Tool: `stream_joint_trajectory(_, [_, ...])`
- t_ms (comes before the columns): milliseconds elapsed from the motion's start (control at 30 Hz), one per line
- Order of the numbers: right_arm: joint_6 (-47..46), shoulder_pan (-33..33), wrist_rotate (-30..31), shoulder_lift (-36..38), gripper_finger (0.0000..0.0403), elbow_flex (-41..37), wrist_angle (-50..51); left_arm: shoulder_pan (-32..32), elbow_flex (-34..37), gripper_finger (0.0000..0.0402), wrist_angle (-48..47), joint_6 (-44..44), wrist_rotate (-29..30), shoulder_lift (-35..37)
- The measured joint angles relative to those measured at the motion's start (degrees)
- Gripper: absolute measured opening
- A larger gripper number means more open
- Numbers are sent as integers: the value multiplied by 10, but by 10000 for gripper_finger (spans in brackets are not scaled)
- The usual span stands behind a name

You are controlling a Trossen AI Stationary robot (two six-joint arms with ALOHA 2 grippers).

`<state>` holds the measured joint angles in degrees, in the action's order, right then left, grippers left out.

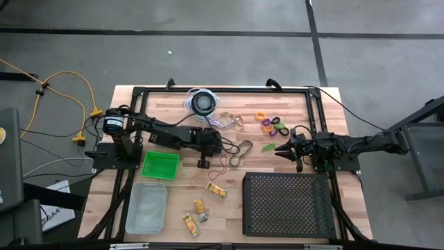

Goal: Pick & Place Office Desk Supplies
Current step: Put the blue rubber band into the gray bin

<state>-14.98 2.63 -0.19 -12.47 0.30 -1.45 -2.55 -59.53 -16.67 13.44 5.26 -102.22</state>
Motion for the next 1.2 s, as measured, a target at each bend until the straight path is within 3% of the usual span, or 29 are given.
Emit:
stream_joint_trajectory(500, [0, 0, 0, 0, 73, 0, 0, 15, -1, 1, -8, 2, 70, 196])
stream_joint_trajectory(733, [0, 0, 0, 0, 73, 0, 0, 56, -1, 1, -37, -8, 101, 234])
stream_joint_trajectory(900, [0, 0, 0, 0, 73, 0, 0, 112, -1, 1, -63, -42, 122, 256])
stream_joint_trajectory(1200, [0, 0, 0, 0, 73, 0, 0, 281, -1, 1, -162, -175, 249, 300])
